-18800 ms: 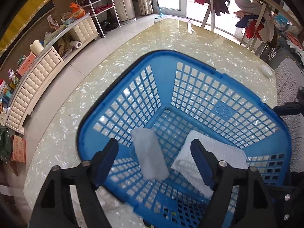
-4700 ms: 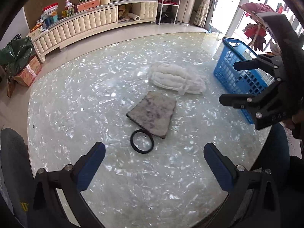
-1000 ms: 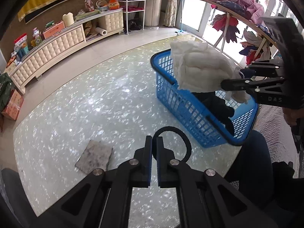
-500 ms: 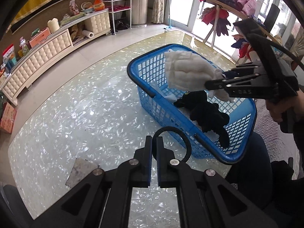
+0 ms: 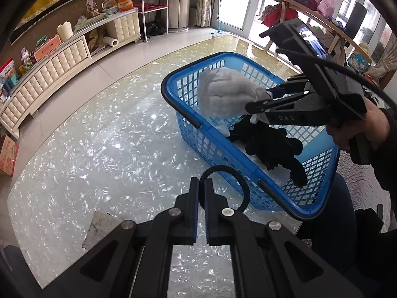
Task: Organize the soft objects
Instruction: 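Open the right gripper to drop the white towel into the basket, then lower the black rubber ring into the basket and open the left gripper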
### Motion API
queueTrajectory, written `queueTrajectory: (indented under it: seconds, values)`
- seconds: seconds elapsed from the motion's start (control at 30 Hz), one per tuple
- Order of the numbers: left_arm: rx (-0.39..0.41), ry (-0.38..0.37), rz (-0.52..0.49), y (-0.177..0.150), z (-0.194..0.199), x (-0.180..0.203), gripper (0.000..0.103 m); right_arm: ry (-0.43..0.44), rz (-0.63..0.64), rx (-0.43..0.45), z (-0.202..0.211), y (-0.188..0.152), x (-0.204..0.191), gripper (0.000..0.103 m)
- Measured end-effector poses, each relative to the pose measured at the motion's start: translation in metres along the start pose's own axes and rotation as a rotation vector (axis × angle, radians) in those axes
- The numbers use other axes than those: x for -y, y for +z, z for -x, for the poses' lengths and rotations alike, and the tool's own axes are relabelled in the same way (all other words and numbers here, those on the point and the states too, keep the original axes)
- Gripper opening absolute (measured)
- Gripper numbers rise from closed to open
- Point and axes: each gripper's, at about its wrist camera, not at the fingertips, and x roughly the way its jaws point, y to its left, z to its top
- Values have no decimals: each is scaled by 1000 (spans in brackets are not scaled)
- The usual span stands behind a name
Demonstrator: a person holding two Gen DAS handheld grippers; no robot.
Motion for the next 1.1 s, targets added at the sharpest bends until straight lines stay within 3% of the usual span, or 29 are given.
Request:
queueTrajectory:
  seconds: [0.27, 0.33, 0.37, 0.43, 0.6, 1.1]
  values:
    - [3, 0, 0, 1, 2, 0, 3, -21, 28, -4, 2, -4, -3, 38]
    - [6, 1, -1, 1, 4, 1, 3, -33, 34, -1, 2, -4, -2, 48]
    - [8, 3, -1, 0, 5, 2, 3, -46, 41, 2, 3, -5, -3, 60]
    - [10, 6, -1, 0, 8, 2, 3, -52, 51, 22, 7, -8, -5, 66]
    - [13, 16, -6, 0, 14, 5, 3, -53, 85, 54, 24, -20, -13, 99]
    - [38, 5, -68, 16, 24, 47, 3, -41, 101, 110, 77, -62, 6, 103]
